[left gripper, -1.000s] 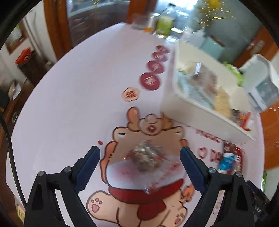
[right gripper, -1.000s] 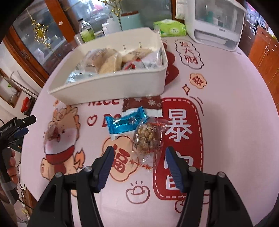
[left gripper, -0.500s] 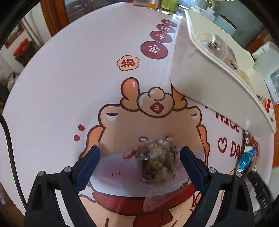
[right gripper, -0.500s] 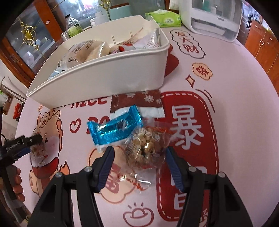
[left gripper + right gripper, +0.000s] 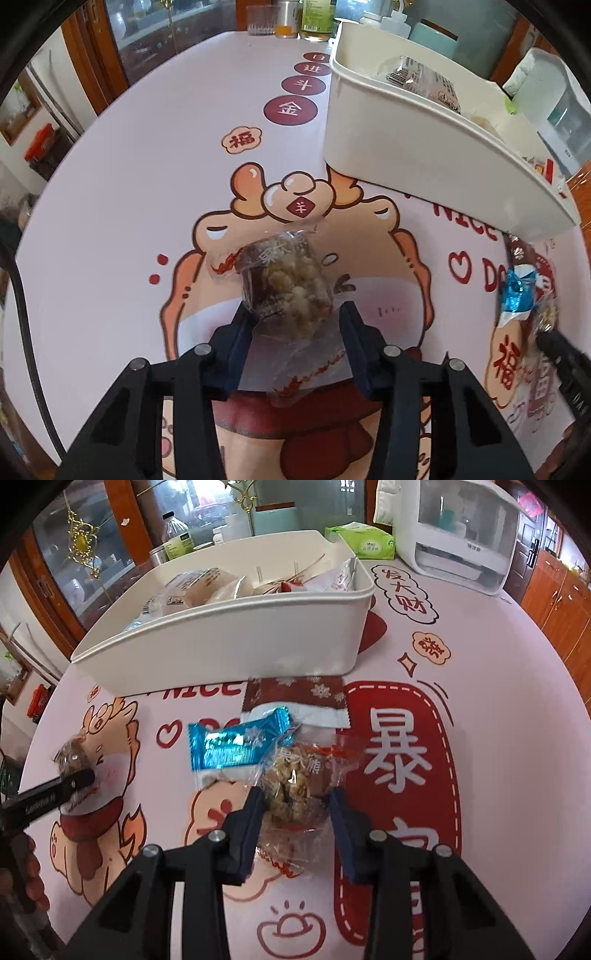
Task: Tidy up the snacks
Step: 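Grasp a clear nut bag with left tool while right tool grasps another nut bag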
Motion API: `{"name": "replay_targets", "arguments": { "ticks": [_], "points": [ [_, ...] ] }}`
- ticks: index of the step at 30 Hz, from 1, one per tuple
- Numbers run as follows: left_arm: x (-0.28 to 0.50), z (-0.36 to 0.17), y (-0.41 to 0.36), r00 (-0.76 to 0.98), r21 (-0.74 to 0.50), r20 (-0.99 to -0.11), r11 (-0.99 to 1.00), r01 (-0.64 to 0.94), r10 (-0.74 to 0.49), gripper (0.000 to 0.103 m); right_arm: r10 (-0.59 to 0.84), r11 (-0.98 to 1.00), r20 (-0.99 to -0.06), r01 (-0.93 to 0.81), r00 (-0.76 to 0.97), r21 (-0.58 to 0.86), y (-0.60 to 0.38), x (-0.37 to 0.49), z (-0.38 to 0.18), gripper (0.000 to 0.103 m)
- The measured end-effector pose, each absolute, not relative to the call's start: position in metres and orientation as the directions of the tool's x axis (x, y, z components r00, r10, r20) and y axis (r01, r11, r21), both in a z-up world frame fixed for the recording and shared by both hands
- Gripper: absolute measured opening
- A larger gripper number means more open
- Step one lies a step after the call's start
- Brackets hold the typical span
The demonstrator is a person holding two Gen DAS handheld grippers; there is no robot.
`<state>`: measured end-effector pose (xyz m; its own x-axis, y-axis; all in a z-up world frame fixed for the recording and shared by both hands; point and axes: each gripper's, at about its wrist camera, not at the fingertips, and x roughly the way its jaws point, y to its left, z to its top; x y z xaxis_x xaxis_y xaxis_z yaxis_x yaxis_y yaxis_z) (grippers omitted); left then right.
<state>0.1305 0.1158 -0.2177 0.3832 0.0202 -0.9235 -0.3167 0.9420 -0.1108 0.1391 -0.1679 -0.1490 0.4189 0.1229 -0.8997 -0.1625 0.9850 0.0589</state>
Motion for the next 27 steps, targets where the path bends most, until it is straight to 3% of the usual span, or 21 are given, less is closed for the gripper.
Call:
{"name": "replay_targets", "arguments": {
  "ticks": [4, 6, 19, 22, 24, 27],
  "points": [
    [0.124, -0.213, 0.122, 0.408, -0.143, -0.913, 0.938, -0.317, -0.002, 0.038, 0.172, 0.977, -0.896, -0.190, 0.408, 0.101, -0.167, 0.127, -0.146, 0.032],
    [0.119, -0.207, 0.123, 0.419, -0.137, -0.908, 0.942, -0.308, 0.005, 0.038, 0.227, 0.965, -0.885, -0.217, 0.407, 0.148, -0.167, 0.120, -0.140, 0.000],
    [0.097, -0.187, 0.094, 0.447, -0.141, -0.894, 0.969, -0.203, -0.036, 0.037, 0.251, 0.962, -0.900, -0.194, 0.355, 0.191, -0.179, 0.110, -0.139, 0.001],
    [0.092, -0.186, 0.092, 0.446, -0.156, -0.893, 0.968, -0.197, -0.053, 0.037, 0.256, 0.964, -0.903, -0.155, 0.345, 0.214, -0.183, 0.119, -0.142, 0.010],
    [0.088, -0.184, 0.091, 0.447, -0.167, -0.892, 0.967, -0.191, -0.066, 0.037, 0.256, 0.966, -0.900, -0.133, 0.352, 0.223, -0.185, 0.122, -0.143, 0.035],
    [0.085, -0.180, 0.087, 0.451, -0.170, -0.889, 0.970, -0.176, -0.074, 0.037, 0.264, 0.964, -0.893, -0.128, 0.363, 0.233, -0.182, 0.129, -0.143, 0.045]
  ]
}}
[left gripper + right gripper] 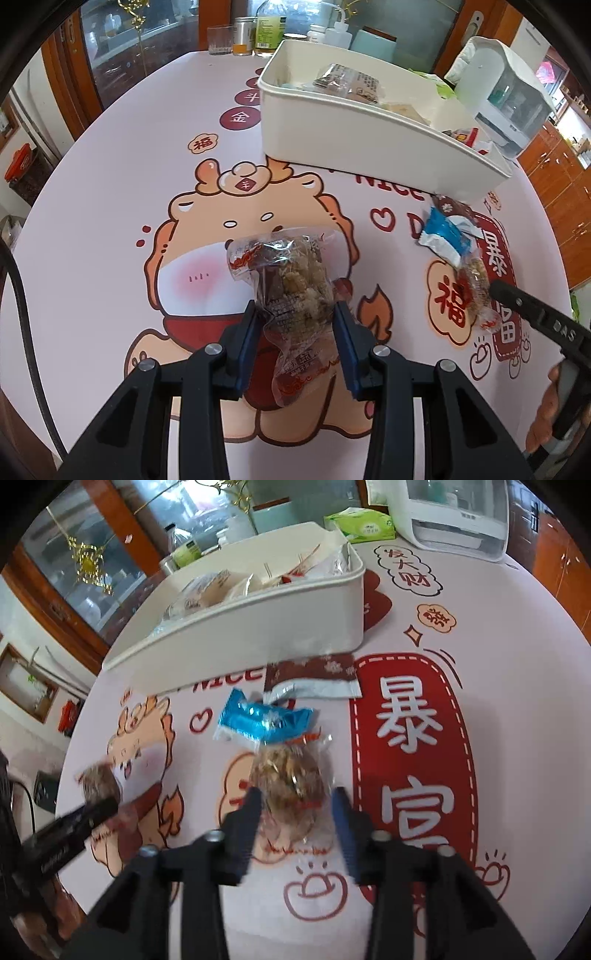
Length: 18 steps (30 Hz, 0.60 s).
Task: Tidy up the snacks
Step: 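Grasp a clear nut bag with left tool while right tool grasps another nut bag, then carry both clear nut bags up over the white tray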
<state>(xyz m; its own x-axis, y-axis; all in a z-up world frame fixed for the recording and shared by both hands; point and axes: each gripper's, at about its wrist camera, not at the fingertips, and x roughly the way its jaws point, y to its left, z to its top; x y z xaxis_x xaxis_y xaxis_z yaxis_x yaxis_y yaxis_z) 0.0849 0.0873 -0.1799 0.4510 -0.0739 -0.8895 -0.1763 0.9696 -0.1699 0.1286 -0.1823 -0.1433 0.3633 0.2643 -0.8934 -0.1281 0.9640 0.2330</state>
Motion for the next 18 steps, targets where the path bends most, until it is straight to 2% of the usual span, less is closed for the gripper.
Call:
{"name": "replay_targets", "arguments": {
  "ticks": [6, 13, 14, 17, 18],
  "points": [
    [0.083, -0.172, 0.084, 0.462, -0.179, -0.883, 0.971, -0.158, -0.087, 0.037, 0.188, 0.973, -0.924, -0.188, 0.332, 0.130, -0.161, 0.139, -0.157, 0.046],
    [0.078, -0.155, 0.079, 0.507, -0.225, -0.850, 0.969, -0.099, -0.145, 0.037, 0.099, 0.962, -0.917, -0.273, 0.386, -0.011, -0.137, 0.137, -0.157, 0.047],
    [0.077, -0.152, 0.078, 0.516, -0.235, -0.842, 0.968, -0.088, -0.157, 0.037, 0.085, 0.959, -0.916, -0.283, 0.392, -0.032, -0.133, 0.138, -0.157, 0.048],
    [0.075, -0.140, 0.075, 0.548, -0.265, -0.814, 0.962, -0.057, -0.192, 0.038, 0.019, 0.941, -0.931, -0.320, 0.366, -0.107, -0.121, 0.142, -0.166, 0.065],
    [0.074, -0.136, 0.075, 0.557, -0.273, -0.806, 0.961, -0.051, -0.199, 0.037, 0.019, 0.939, -0.942, -0.331, 0.336, -0.099, -0.120, 0.144, -0.173, 0.065]
  ]
}}
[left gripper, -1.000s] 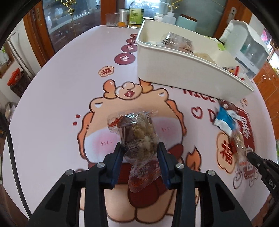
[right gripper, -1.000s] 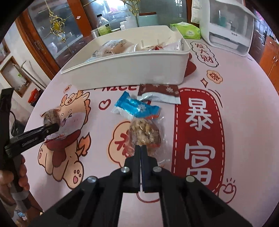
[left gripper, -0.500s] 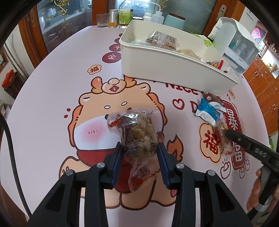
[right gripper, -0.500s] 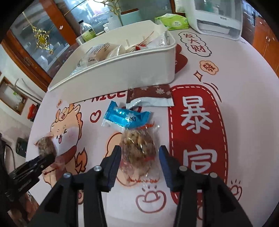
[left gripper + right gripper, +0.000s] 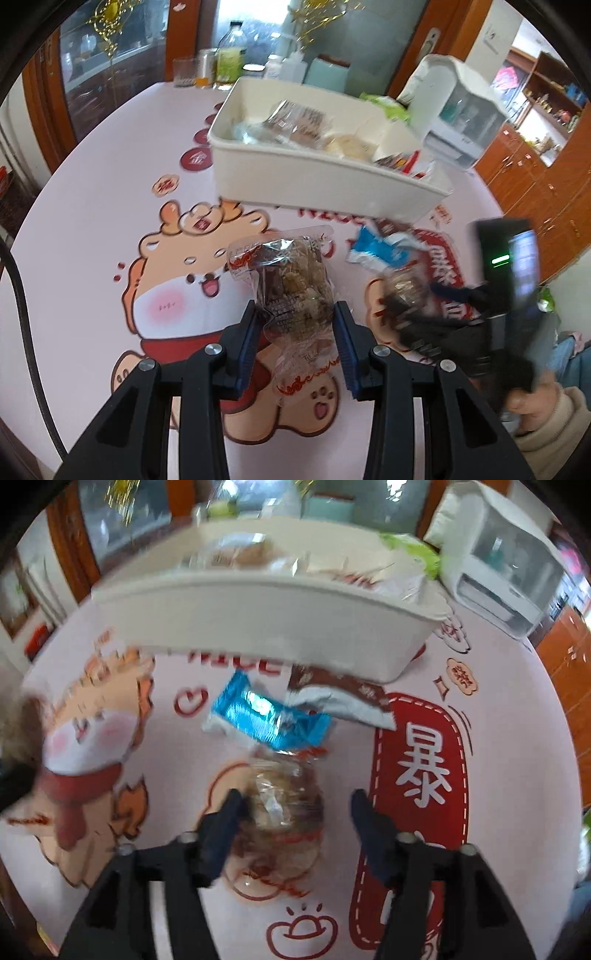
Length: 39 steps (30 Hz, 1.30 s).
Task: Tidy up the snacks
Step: 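Carry both clear nut bags up over the white tray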
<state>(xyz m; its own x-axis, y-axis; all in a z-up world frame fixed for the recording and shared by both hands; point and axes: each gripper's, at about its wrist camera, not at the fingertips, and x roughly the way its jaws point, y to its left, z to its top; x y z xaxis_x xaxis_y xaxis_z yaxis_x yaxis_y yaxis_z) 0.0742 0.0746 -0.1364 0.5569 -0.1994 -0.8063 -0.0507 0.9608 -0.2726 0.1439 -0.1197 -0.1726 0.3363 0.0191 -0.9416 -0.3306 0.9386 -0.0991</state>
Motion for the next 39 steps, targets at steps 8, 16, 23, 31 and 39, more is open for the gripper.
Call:
{"name": "replay_targets", "arguments": {
  "ticks": [8, 16, 23, 31, 39],
  "points": [
    [0.067, -0.106, 0.071, 0.613, -0.308, -0.750, 0.951, 0.009, -0.249, 0.037, 0.089, 0.946, -0.937, -0.323, 0.338, -0.027, -0.120, 0.142, -0.175, 0.029],
    [0.063, -0.067, 0.066, 0.669, -0.332, -0.683, 0.940, 0.072, -0.293, 0.037, 0.199, 0.950, -0.895, -0.301, 0.399, 0.076, -0.133, 0.133, -0.138, 0.028],
    [0.069, -0.033, 0.064, 0.711, -0.332, -0.628, 0.935, 0.124, -0.317, 0.038, 0.278, 0.941, -0.826, -0.310, 0.491, 0.132, -0.143, 0.132, -0.073, 0.028],
    [0.083, 0.009, 0.067, 0.760, -0.304, -0.558, 0.934, 0.187, -0.334, 0.038, 0.311, 0.938, -0.754, -0.316, 0.578, 0.144, -0.148, 0.145, -0.017, 0.028],
    [0.102, 0.041, 0.071, 0.806, -0.251, -0.495, 0.942, 0.224, -0.324, 0.038, 0.323, 0.933, -0.714, -0.338, 0.622, 0.128, -0.142, 0.162, 0.015, 0.028]
  ]
}}
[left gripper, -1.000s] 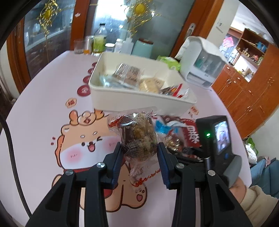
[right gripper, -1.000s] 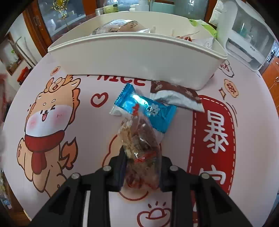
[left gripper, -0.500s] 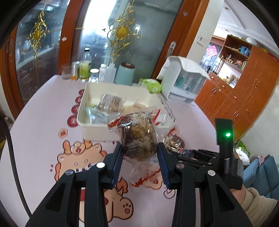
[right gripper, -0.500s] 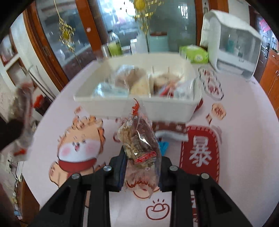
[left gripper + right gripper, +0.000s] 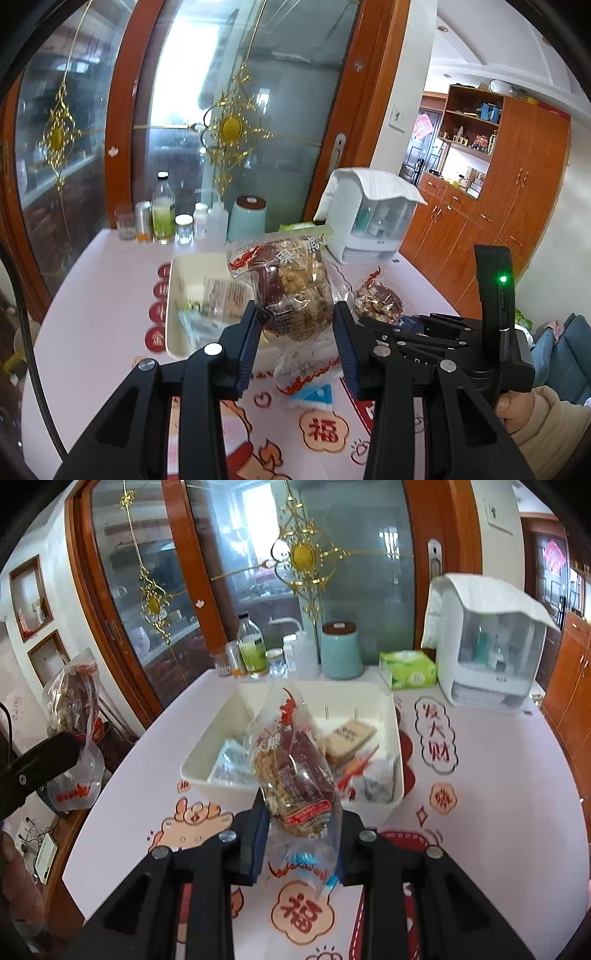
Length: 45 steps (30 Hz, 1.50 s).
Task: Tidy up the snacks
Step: 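Carry both clear nut bags up over the white tray, then open both tools to drop the nut bags into the tray, then move both tools down to the blue candy and dark red pack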
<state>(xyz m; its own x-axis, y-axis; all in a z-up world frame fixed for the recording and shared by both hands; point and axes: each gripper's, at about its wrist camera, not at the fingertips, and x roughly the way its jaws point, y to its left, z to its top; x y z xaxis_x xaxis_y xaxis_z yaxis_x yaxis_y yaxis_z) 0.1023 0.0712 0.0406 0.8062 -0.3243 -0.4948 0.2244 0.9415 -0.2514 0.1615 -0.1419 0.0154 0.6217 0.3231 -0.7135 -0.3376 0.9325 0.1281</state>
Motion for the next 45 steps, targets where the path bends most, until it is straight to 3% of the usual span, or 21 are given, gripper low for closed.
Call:
{"name": "replay_targets", "arguments": {
  "ticks": [15, 22, 23, 24, 26, 27, 33, 45],
  "points": [
    [0.194, 0.053, 0.071, 0.796, -0.134, -0.552, 0.969, 0.207, -0.247, 0.038, 0.348, 0.932, -0.678, -0.316, 0.647, 0.178, -0.136, 0.222, 0.054, 0.029],
    [0.251, 0.048, 0.074, 0.792, -0.069, -0.594, 0.989, 0.128, -0.144, 0.040, 0.300, 0.949, -0.681, -0.280, 0.668, 0.143, -0.126, 0.262, 0.065, 0.030],
    [0.256, 0.048, 0.074, 0.798, -0.055, -0.592, 0.993, 0.105, -0.117, 0.045, 0.279, 0.955, -0.686, -0.266, 0.672, 0.128, -0.124, 0.268, 0.066, 0.030],
    [0.262, 0.048, 0.074, 0.802, -0.035, -0.591, 0.996, 0.080, -0.085, 0.066, 0.266, 0.958, -0.698, -0.260, 0.664, 0.118, -0.122, 0.276, 0.064, 0.033],
    [0.270, 0.048, 0.075, 0.807, 0.001, -0.590, 1.000, 0.025, -0.020, 0.094, 0.263, 0.958, -0.719, -0.260, 0.644, 0.118, -0.121, 0.287, 0.059, 0.039],
    [0.273, 0.048, 0.077, 0.811, 0.006, -0.585, 1.000, 0.002, 0.002, 0.097, 0.264, 0.958, -0.727, -0.261, 0.634, 0.121, -0.121, 0.292, 0.056, 0.042],
    [0.278, 0.042, 0.082, 0.785, -0.011, -0.619, 1.000, -0.020, 0.009, 0.098, 0.267, 0.957, -0.718, -0.264, 0.642, 0.121, -0.130, 0.285, 0.053, 0.058],
    [0.251, 0.030, 0.061, 0.763, -0.030, -0.645, 0.999, 0.019, -0.034, 0.098, 0.250, 0.964, -0.745, -0.231, 0.619, 0.132, -0.165, 0.255, 0.040, 0.059]
  ]
}}
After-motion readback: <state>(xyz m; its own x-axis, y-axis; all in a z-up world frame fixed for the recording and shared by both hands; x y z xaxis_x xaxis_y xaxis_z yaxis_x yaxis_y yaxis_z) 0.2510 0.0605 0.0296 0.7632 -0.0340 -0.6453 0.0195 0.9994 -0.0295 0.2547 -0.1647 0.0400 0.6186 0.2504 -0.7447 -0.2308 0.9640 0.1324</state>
